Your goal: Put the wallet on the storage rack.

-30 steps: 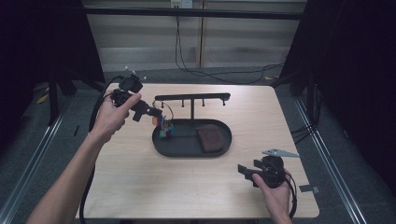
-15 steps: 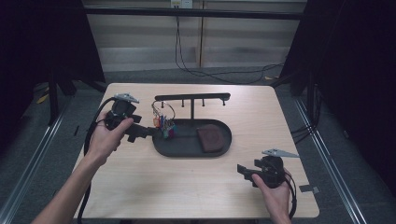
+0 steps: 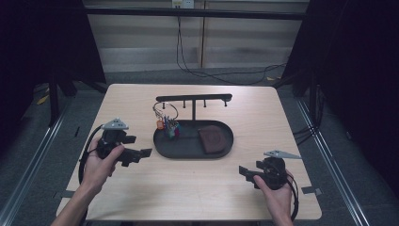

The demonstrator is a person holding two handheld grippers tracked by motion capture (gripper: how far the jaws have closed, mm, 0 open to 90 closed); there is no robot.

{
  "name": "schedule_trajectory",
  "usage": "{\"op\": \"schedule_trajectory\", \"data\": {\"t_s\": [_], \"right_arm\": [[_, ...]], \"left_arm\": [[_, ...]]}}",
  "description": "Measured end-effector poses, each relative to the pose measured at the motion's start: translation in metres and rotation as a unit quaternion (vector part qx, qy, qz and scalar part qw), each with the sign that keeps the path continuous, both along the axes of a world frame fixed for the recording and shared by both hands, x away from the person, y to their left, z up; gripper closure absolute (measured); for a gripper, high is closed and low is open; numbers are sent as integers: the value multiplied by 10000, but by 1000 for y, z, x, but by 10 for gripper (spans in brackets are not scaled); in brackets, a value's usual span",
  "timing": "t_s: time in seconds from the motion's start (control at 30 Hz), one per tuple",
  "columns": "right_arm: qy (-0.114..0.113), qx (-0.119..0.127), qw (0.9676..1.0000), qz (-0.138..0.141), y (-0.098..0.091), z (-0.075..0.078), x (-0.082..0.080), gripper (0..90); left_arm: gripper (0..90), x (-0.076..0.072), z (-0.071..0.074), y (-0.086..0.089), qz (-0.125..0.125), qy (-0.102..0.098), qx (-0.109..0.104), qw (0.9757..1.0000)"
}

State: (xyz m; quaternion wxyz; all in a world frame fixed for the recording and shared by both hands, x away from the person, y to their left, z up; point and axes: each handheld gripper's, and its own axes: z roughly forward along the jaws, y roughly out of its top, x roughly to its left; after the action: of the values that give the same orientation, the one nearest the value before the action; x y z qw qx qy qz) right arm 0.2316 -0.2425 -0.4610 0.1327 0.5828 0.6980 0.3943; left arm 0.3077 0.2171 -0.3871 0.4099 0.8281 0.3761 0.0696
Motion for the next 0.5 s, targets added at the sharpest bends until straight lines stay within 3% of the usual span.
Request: {"op": "schedule_trajectory", "data": {"t_s": [0.17,0.27,0.33,0.43,0.5], "right_arm": [[22,0,10000,-6,0,0,0,211],[3,-1,10000,5,1,-1,0,211],[43,-10,10000,-5,1,-1,1,211],[6,-15,10000,5,2,-1,0,211],[23,-20,10000,-7,2,-1,1,211]], "left_arm": [[166,-22,-20,14,232,-137,-58,9996],[163,-32,-35,21,265,-17,-72,9996],[164,-40,-44,25,358,-46,-128,9993],[162,-47,-58,29,251,196,-214,9993],[163,-51,-65,33,385,54,-234,9990]]}}
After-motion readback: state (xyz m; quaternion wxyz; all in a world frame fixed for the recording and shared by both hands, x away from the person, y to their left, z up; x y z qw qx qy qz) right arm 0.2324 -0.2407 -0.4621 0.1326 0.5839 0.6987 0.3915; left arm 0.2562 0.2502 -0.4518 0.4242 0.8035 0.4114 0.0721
